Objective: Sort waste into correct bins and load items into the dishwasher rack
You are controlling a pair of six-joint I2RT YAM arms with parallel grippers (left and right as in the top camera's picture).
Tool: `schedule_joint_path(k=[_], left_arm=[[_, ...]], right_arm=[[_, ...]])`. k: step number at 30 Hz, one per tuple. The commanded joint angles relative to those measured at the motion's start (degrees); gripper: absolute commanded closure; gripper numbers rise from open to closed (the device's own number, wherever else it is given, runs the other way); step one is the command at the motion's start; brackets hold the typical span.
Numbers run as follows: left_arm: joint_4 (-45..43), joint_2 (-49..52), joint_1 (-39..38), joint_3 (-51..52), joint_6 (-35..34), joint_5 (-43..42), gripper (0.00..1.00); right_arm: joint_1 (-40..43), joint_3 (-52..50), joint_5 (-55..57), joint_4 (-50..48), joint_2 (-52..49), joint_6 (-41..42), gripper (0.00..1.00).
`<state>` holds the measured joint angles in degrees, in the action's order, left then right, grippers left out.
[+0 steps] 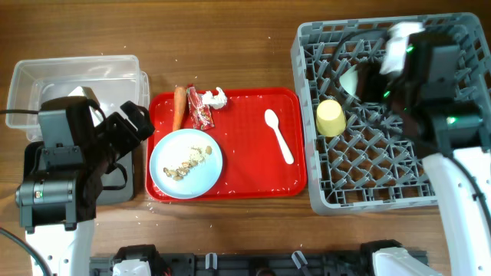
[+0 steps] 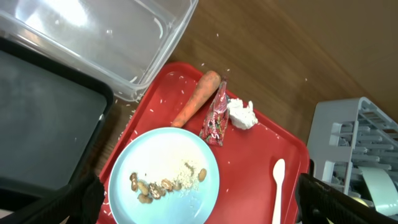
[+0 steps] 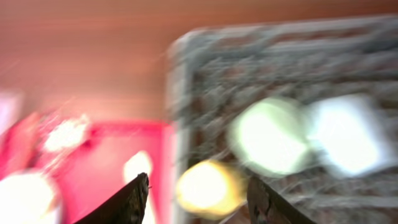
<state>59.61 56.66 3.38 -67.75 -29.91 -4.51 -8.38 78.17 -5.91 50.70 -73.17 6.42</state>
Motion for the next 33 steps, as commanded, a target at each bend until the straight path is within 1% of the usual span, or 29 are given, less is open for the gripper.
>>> schedule_joint_path(k=[1,2,5,7,8,10,11,17,18,19,20,21,22,24,26,31,33], left_arm=[[-1.1,-0.2,-0.2,-0.5,-0.6,0.5,0.00],[-1.1,-0.1,-0.2,-0.5,-0.6,0.5,0.00],[-1.0,0.2,-0.2,-0.5,-0.6,0.5,0.00],[-1.0,0.5,-0.2,-0.5,-0.6,0.5,0.00],[-1.0,0.5,-0.2,-0.5,-0.6,0.5,0.00],[-1.0,0.5,-0.2,-0.5,-0.6,0.5,0.00],[-1.0,0.5,-0.2,-0.5,-0.6,0.5,0.00],[-1.0,0.5,-0.2,-0.5,-0.6,0.5,0.00],[-1.0,0.5,-0.2,-0.5,-0.6,0.5,0.00],[-1.0,0.5,-0.2,-0.5,-0.6,0.5,0.00],[-1.0,0.5,-0.2,-0.5,-0.6,0.5,0.00],[-1.0,0.5,-0.2,-0.5,-0.6,0.5,0.00],[-1.0,0.5,-0.2,-0.5,-0.6,0.5,0.00],[-1.0,0.5,-0.2,-0.5,-0.6,0.5,0.00],[-1.0,0.5,-0.2,-0.5,-0.6,0.5,0.00],[-1.0,0.5,-0.2,-0.5,-0.6,0.5,0.00],[-1.0,0.5,-0.2,-0.5,-0.6,0.5,0.00]], right_arm=[[-9.2,-3.2,-10.4,5.5,-3.7,1.2,0.47],[-12.6,-4.9,-9.4,5.6,-5.7,1.5,0.47],[-18.3,-7.2,-5.5,3.8,-11.5,4.8,0.46],[-21.3,-7.3,-3.2,0.9,-18.1,5.8,0.46],[-22.1,-7.3,-1.0,-0.7,-21.2,6.4,0.46],[-22.3,-7.3,7.3,-3.0,-26.8,11.9,0.47],[-22.3,-7.3,9.5,-4.4,-29.3,12.1,0.48],[-22.3,-7.3,9.8,-7.9,-38.1,11.8,0.52],[-22.3,-7.3,9.8,-8.1,-39.0,11.8,0.57],[-22.3,-7.3,9.1,-8.3,-40.4,11.8,0.66],[-22.3,-7.3,8.0,-8.2,-41.4,11.8,0.72],[-22.3,-7.3,7.2,-8.0,-41.9,11.8,0.82],[-22.3,-7.2,6.9,-7.8,-41.7,11.8,0.89],[-22.3,-6.8,6.3,-6.8,-40.1,11.8,0.96],[-22.3,-6.1,5.9,-5.6,-37.2,11.8,0.96],[-21.8,-3.8,6.4,-3.7,-22.4,11.8,0.96],[-20.3,-3.8,9.8,-3.1,-15.7,11.7,0.96]])
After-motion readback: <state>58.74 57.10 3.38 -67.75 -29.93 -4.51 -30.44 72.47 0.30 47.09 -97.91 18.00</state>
